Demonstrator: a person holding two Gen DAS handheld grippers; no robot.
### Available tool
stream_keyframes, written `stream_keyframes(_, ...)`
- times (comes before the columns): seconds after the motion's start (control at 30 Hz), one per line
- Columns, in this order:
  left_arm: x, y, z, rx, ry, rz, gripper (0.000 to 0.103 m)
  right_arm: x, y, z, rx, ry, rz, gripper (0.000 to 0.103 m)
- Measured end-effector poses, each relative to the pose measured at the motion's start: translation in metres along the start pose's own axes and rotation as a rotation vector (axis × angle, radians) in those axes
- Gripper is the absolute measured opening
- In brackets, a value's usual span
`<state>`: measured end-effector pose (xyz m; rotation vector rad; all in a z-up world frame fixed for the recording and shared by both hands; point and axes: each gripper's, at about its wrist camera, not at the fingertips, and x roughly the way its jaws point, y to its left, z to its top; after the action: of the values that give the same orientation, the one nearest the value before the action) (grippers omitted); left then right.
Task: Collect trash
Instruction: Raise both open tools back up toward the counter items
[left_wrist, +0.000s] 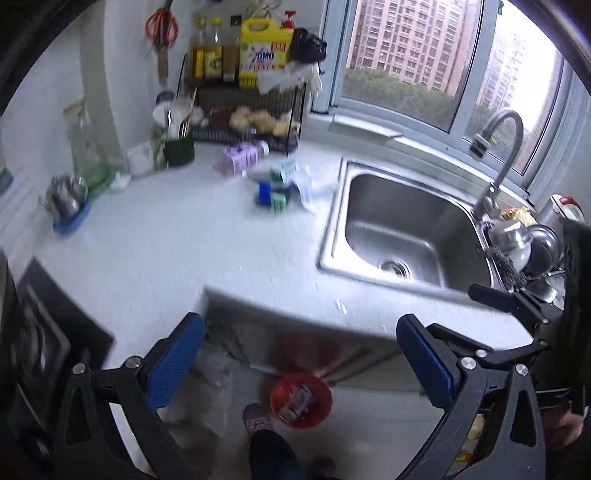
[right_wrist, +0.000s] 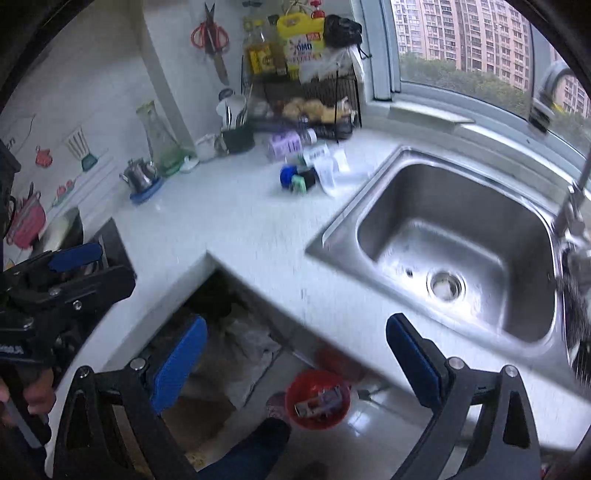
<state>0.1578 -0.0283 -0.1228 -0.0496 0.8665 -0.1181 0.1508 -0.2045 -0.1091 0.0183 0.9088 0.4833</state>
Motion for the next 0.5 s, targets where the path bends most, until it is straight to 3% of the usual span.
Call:
stream_keyframes(0.33, 0.069, 0.049, 0.122, 0.124, 0.032, -0.042, 0.103, 0.053, 0.0, 0.115, -0.088, 0.013, -0.044, 0.097)
stream_keyframes(0.5, 0.109, 0.079, 0.175, 0.207, 0.072, -0.098, 0.103, 0.091, -0.002, 0.165, -0.101, 0.051, -0.056, 0.098)
